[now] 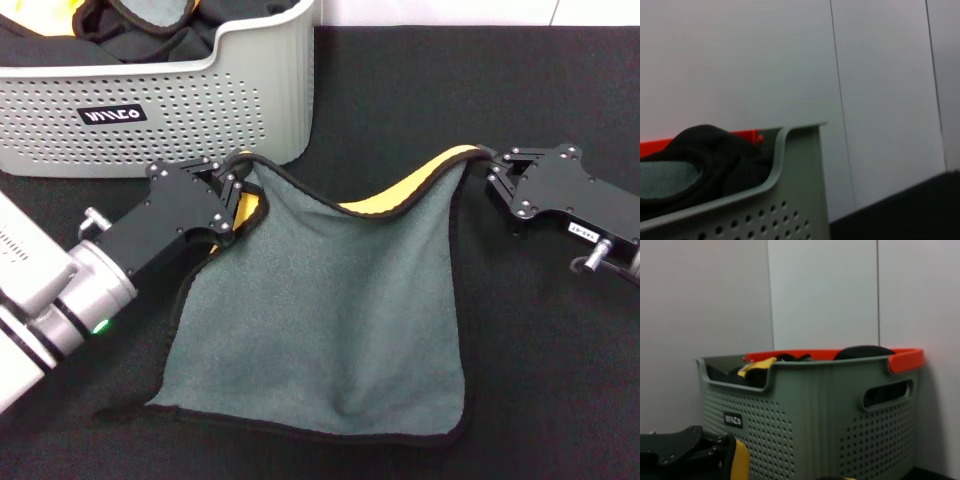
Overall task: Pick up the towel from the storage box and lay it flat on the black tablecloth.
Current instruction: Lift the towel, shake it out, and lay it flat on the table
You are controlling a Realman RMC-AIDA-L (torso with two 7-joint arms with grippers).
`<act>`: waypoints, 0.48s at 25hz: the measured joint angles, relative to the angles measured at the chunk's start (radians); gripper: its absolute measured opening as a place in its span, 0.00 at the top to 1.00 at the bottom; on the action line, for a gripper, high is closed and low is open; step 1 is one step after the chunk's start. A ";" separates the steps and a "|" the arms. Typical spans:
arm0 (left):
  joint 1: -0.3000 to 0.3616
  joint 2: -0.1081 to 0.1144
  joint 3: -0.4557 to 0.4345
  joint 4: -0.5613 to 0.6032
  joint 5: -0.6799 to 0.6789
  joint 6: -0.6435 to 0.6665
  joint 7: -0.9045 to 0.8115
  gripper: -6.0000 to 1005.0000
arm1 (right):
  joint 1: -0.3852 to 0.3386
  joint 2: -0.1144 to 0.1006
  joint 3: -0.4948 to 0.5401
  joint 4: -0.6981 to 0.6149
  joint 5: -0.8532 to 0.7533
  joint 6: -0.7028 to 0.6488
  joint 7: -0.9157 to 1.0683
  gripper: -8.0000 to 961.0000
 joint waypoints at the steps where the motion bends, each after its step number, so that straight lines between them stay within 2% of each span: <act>1: -0.003 0.001 0.000 0.011 0.000 -0.030 0.016 0.98 | 0.003 0.001 -0.006 0.000 0.007 -0.014 -0.002 0.98; 7: -0.005 0.018 0.000 0.063 0.000 -0.145 0.091 0.98 | 0.016 0.000 -0.026 -0.001 0.042 -0.083 -0.011 0.98; 12: -0.006 0.025 0.000 0.071 0.009 -0.185 0.236 0.98 | 0.027 0.000 -0.041 -0.001 0.055 -0.137 -0.004 0.98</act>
